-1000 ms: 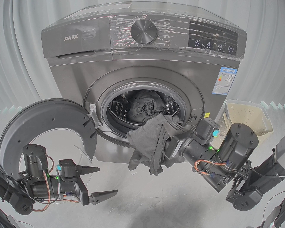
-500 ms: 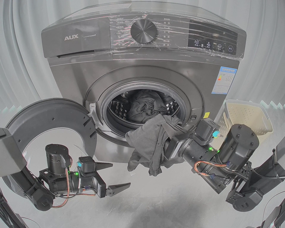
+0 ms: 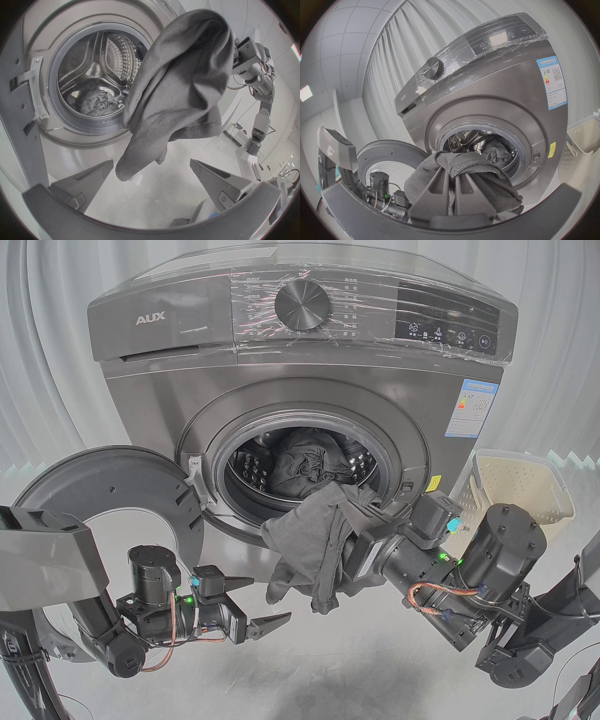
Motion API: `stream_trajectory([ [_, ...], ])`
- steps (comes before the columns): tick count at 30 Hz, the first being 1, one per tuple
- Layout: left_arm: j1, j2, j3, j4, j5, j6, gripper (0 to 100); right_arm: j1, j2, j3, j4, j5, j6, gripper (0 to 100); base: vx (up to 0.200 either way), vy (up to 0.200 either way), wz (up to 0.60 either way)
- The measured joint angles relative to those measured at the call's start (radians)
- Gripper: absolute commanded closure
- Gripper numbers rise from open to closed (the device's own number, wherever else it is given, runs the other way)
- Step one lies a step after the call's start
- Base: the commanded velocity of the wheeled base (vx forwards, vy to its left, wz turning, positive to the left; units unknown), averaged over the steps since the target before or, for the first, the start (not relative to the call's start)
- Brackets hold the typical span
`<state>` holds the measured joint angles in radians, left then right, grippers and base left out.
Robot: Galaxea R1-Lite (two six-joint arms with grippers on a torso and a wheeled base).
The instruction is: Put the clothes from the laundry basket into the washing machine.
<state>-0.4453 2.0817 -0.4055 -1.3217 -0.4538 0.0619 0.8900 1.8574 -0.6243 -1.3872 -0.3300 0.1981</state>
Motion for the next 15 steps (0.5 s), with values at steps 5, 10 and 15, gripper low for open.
stream_trajectory([
  [5,-0.002,0.050,-0.031,-0.043,0.010,-0.005,0,0.002,0.000,0.000,-0.016,0.000,0.000,100,0.000,0.000,0.00],
  [10,-0.003,0.110,-0.058,-0.111,0.041,-0.019,0,0.005,-0.001,0.006,-0.020,0.000,0.000,100,0.000,0.000,0.00],
  [15,-0.003,0.157,-0.088,-0.137,0.046,-0.021,0,0.018,-0.003,0.020,-0.022,0.000,0.002,100,0.000,0.000,0.00],
])
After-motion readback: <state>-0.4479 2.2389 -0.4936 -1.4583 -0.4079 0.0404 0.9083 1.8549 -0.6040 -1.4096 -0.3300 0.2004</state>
